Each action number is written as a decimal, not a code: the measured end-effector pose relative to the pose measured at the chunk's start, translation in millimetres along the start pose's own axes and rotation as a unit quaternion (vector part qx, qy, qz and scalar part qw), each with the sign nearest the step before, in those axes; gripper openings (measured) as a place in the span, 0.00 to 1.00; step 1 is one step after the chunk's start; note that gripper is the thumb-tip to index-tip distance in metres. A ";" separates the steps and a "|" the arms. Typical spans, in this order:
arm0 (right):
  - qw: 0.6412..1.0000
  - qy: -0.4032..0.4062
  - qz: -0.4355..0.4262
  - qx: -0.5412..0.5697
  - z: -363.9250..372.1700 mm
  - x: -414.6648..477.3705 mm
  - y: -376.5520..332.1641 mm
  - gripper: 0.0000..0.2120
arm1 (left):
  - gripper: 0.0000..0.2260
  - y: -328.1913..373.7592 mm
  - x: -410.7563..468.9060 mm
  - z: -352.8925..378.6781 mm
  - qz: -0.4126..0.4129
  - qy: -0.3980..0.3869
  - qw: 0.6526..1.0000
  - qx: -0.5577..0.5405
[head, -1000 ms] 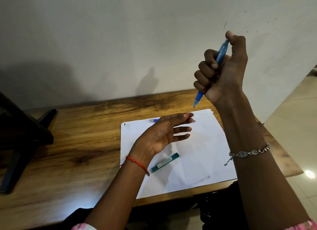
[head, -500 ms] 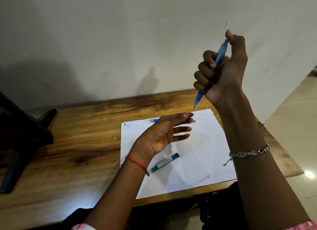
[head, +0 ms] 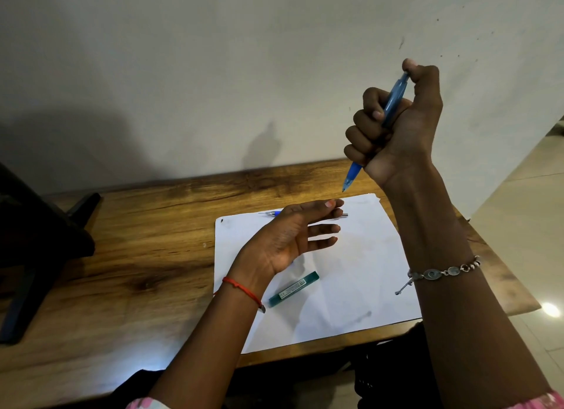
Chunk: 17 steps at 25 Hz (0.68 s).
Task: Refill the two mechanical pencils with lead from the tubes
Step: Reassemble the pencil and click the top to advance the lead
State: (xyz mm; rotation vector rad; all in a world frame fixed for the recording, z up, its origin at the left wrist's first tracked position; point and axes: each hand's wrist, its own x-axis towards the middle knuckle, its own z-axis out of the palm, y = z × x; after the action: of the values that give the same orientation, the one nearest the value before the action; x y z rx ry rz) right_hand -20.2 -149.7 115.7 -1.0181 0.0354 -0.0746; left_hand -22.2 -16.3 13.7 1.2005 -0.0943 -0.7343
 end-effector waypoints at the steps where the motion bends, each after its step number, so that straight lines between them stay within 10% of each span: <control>1: 1.000 -0.001 -0.002 0.001 -0.1 -0.1 0.0 0.27 | 0.07 0.1 -0.1 0.1 0.000 0.001 1.000 0.000; 17: 1.000 0.014 -0.004 0.004 -0.1 -0.8 -0.8 0.26 | 0.07 0.1 -0.9 -0.2 -0.001 0.004 1.000 0.002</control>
State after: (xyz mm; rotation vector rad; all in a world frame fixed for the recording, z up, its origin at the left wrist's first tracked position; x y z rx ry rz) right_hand -21.0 -150.2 116.3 -1.0098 0.0568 -0.0972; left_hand -22.8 -15.7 14.0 1.2078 -0.0877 -0.7305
